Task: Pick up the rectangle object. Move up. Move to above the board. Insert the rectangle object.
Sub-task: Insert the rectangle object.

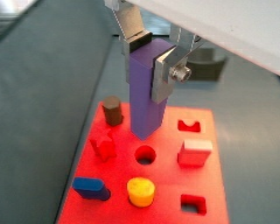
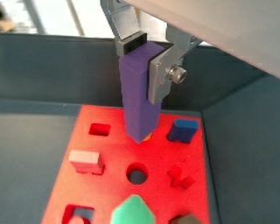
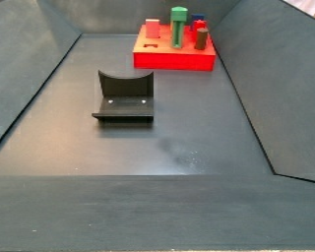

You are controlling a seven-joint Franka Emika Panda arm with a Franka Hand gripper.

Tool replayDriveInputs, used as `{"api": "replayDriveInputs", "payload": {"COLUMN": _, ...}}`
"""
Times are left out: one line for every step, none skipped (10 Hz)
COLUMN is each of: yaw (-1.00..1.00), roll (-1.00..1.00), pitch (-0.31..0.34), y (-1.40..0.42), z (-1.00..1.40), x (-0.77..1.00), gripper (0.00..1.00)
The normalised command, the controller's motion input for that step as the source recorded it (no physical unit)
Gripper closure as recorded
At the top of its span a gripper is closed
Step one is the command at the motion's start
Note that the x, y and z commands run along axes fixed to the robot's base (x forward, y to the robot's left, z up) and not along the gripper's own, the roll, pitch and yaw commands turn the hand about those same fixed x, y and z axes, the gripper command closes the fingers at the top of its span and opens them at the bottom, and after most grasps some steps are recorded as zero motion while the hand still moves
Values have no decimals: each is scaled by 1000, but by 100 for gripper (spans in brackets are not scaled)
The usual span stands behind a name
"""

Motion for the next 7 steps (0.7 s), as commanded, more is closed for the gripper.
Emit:
{"api": "replayDriveInputs", "payload": {"yaw": -1000, "roll": -16, "pitch": -66, "y": -20, "z": -317, "x": 0, "gripper": 100}}
{"api": "replayDriveInputs", "payload": {"yaw": -1000, "roll": -23, "pitch": -49, "y": -23, "z": -300, "x": 0, "gripper": 100}}
{"api": "replayDriveInputs", "payload": {"yaw": -1000, "roll": -24, "pitch": -20, "y": -23, "z": -286, "x": 0, "gripper": 100}}
{"api": "replayDriveInputs", "payload": {"yaw": -1000, "roll": -26, "pitch": -9, "y": -23, "z": -283, "x": 0, "gripper": 100}}
{"api": "replayDriveInputs", "payload": {"yaw": -1000, "roll": -36, "pitch": 0, "y": -31, "z": -266, "x": 0, "gripper": 100}}
{"api": "replayDriveInputs", "payload": {"yaw": -323, "roll": -9, "pitch": 0, "y": -129, "z": -351, "x": 783, "gripper": 100}}
{"api": "replayDriveInputs", "payload": {"yaw": -311, "roll": -9, "pitch": 0, "y": -131, "z": -311, "x": 800, "gripper": 100}}
